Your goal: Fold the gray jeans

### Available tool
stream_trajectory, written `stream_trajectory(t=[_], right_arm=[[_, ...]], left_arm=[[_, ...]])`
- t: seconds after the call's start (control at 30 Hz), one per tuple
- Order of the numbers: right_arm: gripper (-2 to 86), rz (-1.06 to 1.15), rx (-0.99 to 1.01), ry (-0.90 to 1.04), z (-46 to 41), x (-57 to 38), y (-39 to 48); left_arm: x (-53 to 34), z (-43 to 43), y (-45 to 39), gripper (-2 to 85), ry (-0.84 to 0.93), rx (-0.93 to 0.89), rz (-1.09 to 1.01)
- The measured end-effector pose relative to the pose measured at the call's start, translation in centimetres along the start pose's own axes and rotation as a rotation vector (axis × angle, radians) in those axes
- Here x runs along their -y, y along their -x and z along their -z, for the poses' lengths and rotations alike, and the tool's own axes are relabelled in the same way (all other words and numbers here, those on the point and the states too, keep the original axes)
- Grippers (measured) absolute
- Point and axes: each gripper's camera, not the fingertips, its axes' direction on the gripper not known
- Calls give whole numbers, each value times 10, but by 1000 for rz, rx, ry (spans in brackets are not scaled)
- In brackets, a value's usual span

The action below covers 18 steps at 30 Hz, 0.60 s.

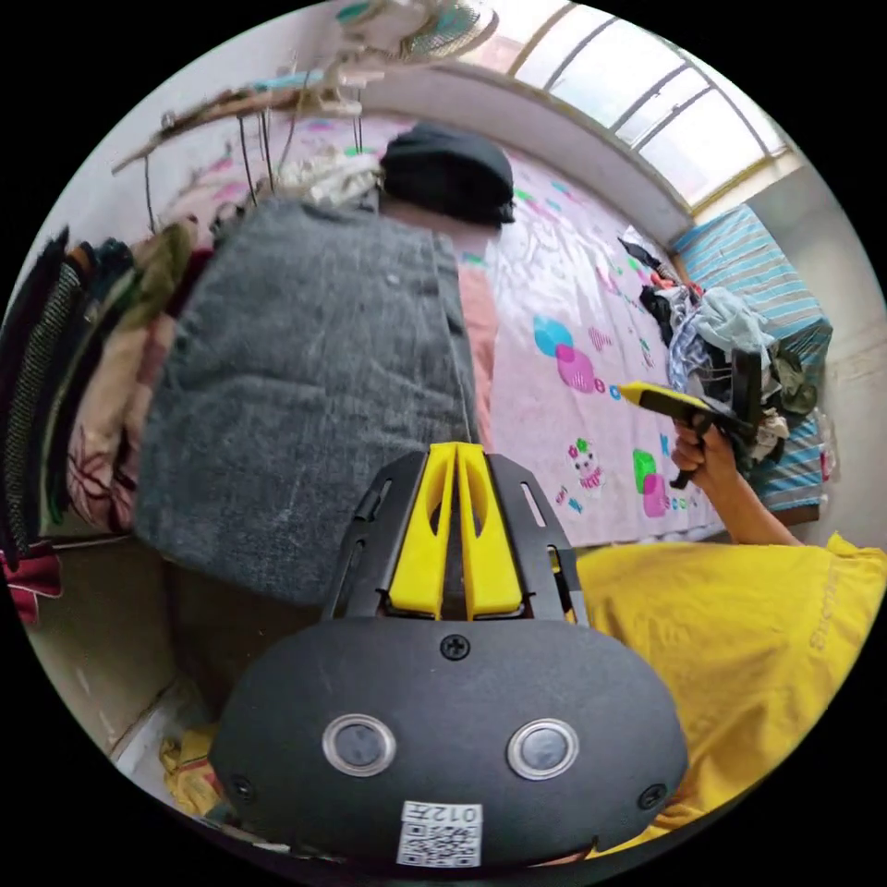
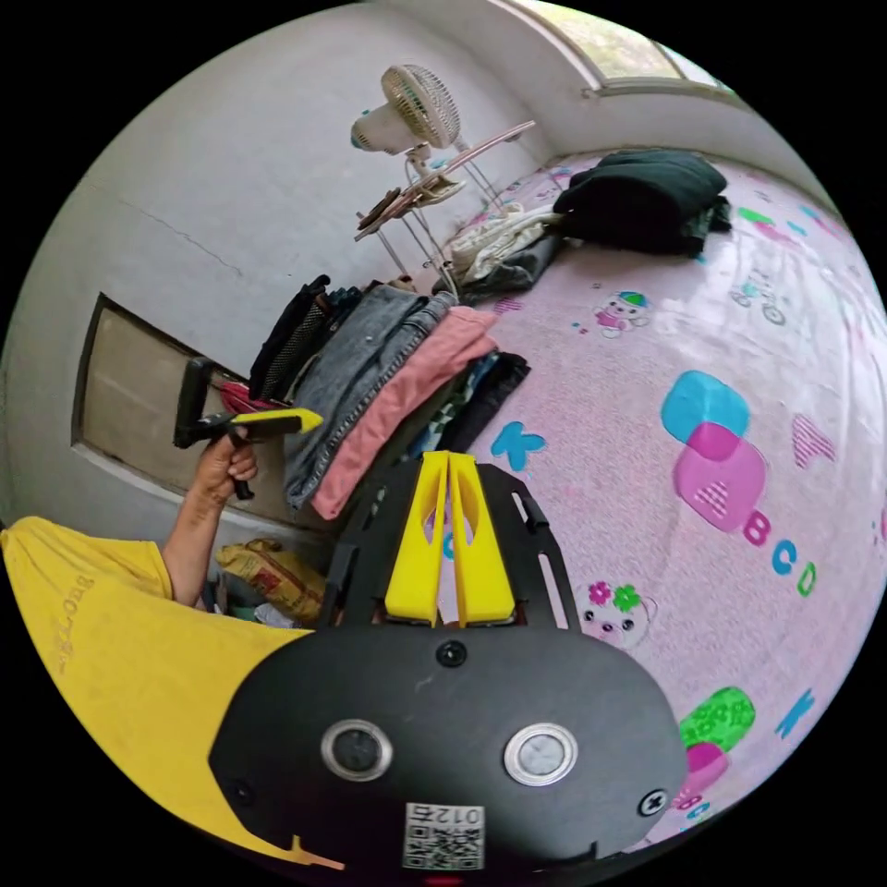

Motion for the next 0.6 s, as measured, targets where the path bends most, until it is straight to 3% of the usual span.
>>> stream_trajectory(t=[0.23, 0.33, 0.37, 0.47, 0.6], right_arm=[[0, -10, -264, -80, 118, -116, -8], [0, 42, -445, -208, 187, -174, -4], [0, 45, -536, -273, 215, -200, -6], [1, -39, -690, -419, 288, -270, -29], [1, -131, -591, -431, 396, -366, -85]], left_arm=[[-93, -44, -58, 3, -673, 267, -362], [-130, -113, -79, 1, -900, 239, -349], [-135, -130, -82, 1, -914, 195, -350], [-144, -214, -108, 2, -719, -85, -484], [-187, -313, -155, 2, -648, -274, -532]])
